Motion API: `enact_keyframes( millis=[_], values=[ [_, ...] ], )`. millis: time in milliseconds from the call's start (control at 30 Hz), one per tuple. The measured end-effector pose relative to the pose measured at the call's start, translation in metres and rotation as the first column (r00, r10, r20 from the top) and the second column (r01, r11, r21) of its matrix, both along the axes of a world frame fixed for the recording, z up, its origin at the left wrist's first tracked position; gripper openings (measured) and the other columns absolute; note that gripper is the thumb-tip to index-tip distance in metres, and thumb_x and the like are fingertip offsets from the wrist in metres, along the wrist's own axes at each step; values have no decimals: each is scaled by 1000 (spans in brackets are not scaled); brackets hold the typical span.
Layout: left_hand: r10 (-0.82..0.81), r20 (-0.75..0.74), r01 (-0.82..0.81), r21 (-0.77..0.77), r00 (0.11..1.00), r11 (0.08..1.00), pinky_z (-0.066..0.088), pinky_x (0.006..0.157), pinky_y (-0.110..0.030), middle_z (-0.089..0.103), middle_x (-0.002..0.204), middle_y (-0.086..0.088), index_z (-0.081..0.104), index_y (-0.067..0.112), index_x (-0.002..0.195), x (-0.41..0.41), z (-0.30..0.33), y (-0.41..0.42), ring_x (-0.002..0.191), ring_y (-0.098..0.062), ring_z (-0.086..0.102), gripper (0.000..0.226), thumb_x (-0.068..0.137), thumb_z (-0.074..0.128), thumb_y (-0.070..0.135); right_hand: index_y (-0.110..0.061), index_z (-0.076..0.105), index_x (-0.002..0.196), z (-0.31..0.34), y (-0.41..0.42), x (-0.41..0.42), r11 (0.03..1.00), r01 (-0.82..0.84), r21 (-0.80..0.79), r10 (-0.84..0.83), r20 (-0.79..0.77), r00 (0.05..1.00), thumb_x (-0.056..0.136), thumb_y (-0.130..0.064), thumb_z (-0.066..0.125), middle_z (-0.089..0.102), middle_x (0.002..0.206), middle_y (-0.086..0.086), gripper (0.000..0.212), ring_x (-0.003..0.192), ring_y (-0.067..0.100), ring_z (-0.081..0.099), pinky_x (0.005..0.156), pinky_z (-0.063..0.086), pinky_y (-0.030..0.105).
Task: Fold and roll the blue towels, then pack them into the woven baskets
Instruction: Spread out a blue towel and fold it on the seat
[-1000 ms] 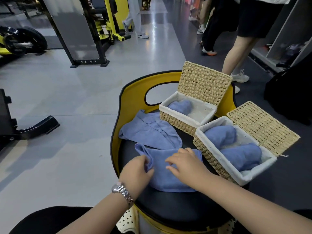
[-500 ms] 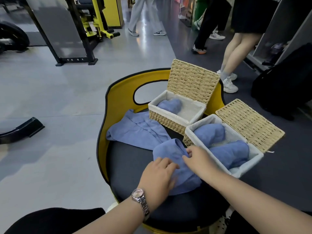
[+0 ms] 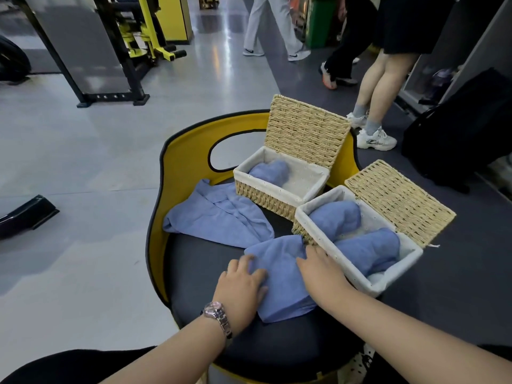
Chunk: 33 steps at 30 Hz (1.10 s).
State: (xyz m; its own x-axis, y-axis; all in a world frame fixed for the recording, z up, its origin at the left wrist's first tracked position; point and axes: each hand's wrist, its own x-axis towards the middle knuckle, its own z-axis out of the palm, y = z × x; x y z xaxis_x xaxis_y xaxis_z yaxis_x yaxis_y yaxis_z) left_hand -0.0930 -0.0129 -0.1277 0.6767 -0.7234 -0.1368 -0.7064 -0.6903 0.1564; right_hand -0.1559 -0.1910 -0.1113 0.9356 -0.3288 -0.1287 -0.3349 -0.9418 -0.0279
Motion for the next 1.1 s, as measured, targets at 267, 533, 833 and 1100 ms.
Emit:
enact_keyframes(
  millis=[267, 533, 833, 1100],
  values=[
    [129, -298, -132, 8, 946, 991, 42, 67, -29, 60, 86, 2, 40, 32, 116, -6, 4, -4, 87, -22, 61, 42, 81, 59, 44, -19, 67, 114, -22, -5, 36, 921, -345, -183, 353, 10, 936, 63, -18, 82, 67, 117, 10, 53, 99, 31, 66, 84, 53, 40],
    [170, -300, -197, -64, 939, 978, 48, 75, -33, 59, 107, -3, 38, 23, 119, 49, -3, 21, 95, -23, 59, 48, 74, 52, 18, -9, 51, 115, 4, 6, 27, 984, -142, 105, 165, -262, 951, 94, -34, 51, 59, 116, 10, 33, 106, 29, 59, 71, 39, 32],
    [387, -578, -434, 63, 719, 899, 56, 77, -37, 70, 86, 7, 65, 23, 95, 62, -11, 43, 79, -9, 65, 70, 44, 72, 70, -11, 29, 146, -9, -10, 34, 781, 144, 607, -55, -163, 985, 83, -29, 69, 46, 144, 4, 77, 127, 18, 48, 106, 37, 31],
    [250, -459, -333, -109, 853, 937, 35, 54, -21, 59, 80, 13, 47, 30, 80, 48, -7, 39, 73, -7, 54, 33, 62, 74, 36, -24, 59, 81, -13, -20, 33, 796, -21, 604, 26, 1, 1000, 68, -10, 69, 60, 88, -4, 21, 83, 14, 57, 72, 43, 24]
  ],
)
